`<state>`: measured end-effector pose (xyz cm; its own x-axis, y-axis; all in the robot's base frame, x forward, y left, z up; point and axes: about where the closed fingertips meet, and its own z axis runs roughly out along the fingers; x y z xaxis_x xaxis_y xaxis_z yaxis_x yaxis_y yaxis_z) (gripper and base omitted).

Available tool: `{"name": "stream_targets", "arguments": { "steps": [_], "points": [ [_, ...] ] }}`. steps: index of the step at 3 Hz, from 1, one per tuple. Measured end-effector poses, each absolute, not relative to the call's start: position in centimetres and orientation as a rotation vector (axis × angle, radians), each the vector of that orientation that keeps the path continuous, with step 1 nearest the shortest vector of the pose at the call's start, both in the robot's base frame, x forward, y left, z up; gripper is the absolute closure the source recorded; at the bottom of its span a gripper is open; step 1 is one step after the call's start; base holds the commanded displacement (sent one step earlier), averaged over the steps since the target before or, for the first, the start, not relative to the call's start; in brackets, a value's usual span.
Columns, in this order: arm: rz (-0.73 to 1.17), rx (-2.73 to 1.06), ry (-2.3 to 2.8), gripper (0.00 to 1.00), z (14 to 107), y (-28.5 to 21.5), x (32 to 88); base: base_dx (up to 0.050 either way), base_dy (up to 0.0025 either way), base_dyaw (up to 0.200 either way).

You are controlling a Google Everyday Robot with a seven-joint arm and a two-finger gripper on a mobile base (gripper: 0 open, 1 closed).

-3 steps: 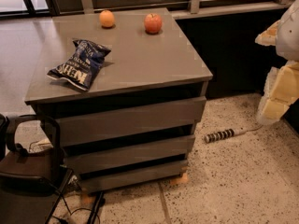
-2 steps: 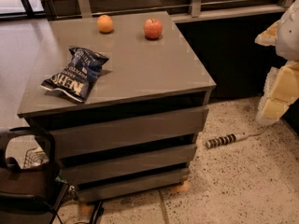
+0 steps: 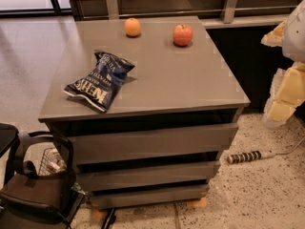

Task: Move apple near blue chip bag

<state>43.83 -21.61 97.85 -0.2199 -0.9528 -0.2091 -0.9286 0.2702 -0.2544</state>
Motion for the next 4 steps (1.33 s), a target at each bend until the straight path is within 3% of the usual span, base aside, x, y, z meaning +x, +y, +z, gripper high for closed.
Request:
{"name": "stream_targets", "arguments": {
  "steps": [2, 3, 4],
  "points": [
    [-0.106, -1.720, 2.225, 0.00, 97.85, -21.61, 43.83, 0.040, 0.00238, 0.118],
    [-0.106, -1.720, 2.225, 0.00, 97.85, -21.61, 43.83, 0.033, -0.00235, -0.150],
    [-0.107, -1.719, 2.225, 0.00, 97.87, -21.60, 43.84, 0.042, 0.00221, 0.104]
  ]
}}
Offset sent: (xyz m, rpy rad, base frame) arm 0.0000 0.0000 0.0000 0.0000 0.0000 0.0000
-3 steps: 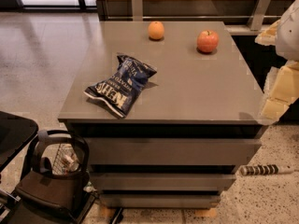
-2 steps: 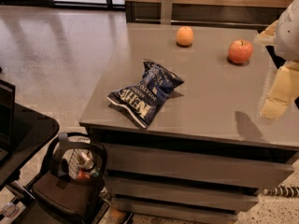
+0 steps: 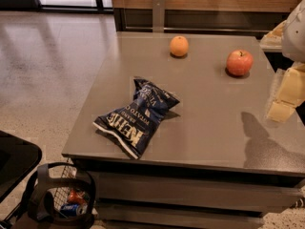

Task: Move apple near blue chip bag

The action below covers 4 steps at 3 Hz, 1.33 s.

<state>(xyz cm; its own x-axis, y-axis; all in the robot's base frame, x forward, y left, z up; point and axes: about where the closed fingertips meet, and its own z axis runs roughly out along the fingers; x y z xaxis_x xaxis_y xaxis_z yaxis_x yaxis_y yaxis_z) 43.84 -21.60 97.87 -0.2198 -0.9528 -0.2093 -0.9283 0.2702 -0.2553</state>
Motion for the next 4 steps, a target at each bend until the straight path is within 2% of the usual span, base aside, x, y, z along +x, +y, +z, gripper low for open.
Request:
{"name": "stream_targets", "arguments": {
  "steps": [1, 2, 3, 4],
  "points": [
    [-0.107, -1.719, 2.225, 0.00, 97.87, -21.60, 43.84, 0.000, 0.00000, 0.200],
    [-0.108, -1.719, 2.224, 0.00, 97.89, -21.60, 43.84, 0.000, -0.00011, -0.189],
    [-0.108, -1.719, 2.224, 0.00, 97.89, -21.59, 43.84, 0.020, -0.00186, -0.182],
    [-0.108, -1.719, 2.224, 0.00, 97.90, -21.59, 43.84, 0.000, 0.00000, 0.000]
  ]
}}
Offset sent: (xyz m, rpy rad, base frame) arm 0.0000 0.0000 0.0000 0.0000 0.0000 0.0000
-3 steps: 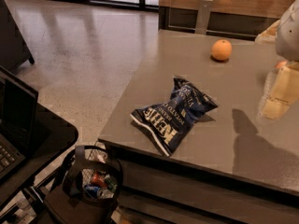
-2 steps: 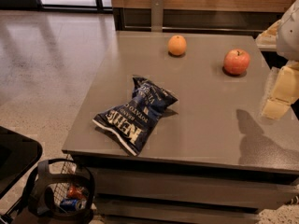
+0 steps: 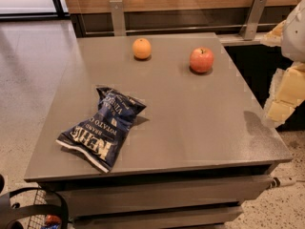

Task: Move apple near blue chip bag

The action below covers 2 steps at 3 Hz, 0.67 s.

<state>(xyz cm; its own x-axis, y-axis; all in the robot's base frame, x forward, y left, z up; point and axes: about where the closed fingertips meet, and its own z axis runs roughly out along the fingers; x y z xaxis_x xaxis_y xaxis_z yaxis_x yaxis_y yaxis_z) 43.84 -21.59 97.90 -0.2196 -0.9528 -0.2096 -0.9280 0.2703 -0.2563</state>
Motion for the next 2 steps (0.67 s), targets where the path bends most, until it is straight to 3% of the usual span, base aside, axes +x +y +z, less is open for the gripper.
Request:
{"name": "stream_targets", "arguments": {
  "steps": [1, 2],
  "points": [
    [-0.073, -1.704, 2.205, 0.00, 98.1, -21.8, 46.0, 0.000, 0.00000, 0.000],
    [0.069, -1.630, 2.164, 0.00, 97.6, -22.1, 52.6, 0.000, 0.00000, 0.000]
  ]
}}
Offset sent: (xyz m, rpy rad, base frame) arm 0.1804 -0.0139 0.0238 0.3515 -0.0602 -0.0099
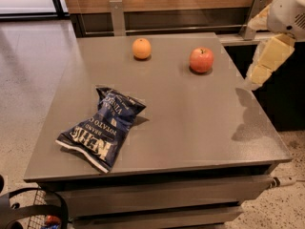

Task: Move apple near blue chip bag

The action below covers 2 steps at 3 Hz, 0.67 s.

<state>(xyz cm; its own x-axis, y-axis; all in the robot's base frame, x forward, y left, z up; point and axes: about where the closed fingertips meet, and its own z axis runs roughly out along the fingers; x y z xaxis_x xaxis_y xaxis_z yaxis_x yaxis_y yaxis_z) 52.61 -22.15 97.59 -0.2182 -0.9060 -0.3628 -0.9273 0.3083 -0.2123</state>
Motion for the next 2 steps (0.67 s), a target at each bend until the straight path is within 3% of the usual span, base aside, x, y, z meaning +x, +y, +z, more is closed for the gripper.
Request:
{"name": "stream_targets", "arguments": {
  "steps": [2],
  "points": [
    [0.304, -1.366, 1.976, 0.00, 97.8, -22.6, 62.3, 0.000, 0.00000, 0.000]
  ]
}}
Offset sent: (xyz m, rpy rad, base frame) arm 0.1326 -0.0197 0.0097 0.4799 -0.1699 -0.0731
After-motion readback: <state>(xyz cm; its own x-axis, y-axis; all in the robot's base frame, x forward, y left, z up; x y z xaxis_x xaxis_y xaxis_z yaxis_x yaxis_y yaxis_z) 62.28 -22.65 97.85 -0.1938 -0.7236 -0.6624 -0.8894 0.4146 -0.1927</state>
